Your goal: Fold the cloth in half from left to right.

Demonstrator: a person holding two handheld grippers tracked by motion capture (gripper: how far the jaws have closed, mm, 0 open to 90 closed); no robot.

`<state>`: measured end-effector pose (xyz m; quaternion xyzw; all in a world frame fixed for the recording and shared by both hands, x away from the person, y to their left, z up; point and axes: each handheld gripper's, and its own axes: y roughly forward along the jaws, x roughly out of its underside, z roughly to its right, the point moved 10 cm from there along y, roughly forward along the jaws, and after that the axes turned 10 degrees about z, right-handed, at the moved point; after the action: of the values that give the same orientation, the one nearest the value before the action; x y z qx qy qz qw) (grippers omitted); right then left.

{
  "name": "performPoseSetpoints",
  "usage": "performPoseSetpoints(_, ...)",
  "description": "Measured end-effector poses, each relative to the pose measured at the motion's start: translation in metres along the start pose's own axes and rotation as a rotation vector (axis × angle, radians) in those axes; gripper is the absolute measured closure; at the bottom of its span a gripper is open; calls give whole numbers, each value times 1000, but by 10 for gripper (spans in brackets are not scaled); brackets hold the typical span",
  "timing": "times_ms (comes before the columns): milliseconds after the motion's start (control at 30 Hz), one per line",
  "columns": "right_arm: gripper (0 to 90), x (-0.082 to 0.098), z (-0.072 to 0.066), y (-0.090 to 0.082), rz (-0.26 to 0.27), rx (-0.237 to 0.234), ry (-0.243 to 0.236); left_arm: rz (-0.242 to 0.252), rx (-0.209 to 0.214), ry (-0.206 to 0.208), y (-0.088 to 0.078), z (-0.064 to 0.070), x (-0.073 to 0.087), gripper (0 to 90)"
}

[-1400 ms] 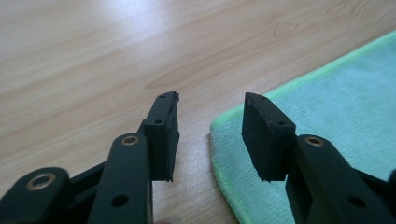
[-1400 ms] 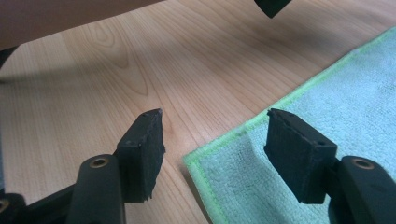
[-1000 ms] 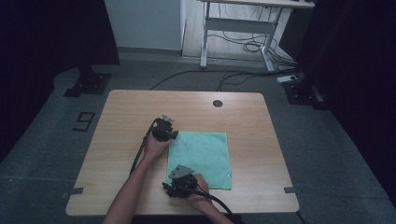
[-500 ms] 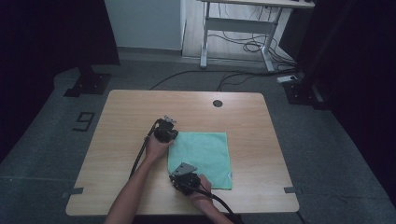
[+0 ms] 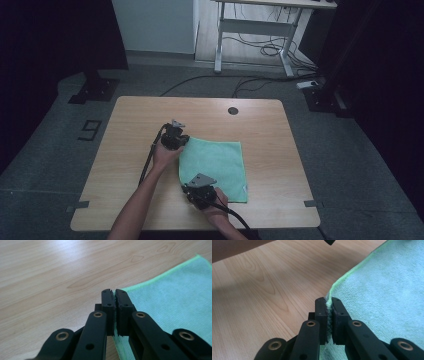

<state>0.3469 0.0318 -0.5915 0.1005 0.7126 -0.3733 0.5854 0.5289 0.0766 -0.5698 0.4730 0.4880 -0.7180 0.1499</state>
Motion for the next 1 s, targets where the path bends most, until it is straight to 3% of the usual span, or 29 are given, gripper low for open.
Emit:
performPoseSetpoints(333,846,-18,-2,-11,64,12,3,31,-5,24,-16,6,-25,863)
performPoseSetpoints(633,846,-22,3,-13,80,7,20,5,-7,24,-11,13,-23,861)
performPoseSetpoints(867,846,-31,-4,-10,103,-15,27,28,-11,25,-24,13,-38,861)
performPoseSetpoints(1000,847,-27,-6,-7,98,-20,30,18,-10,29,-23,13,-34,862)
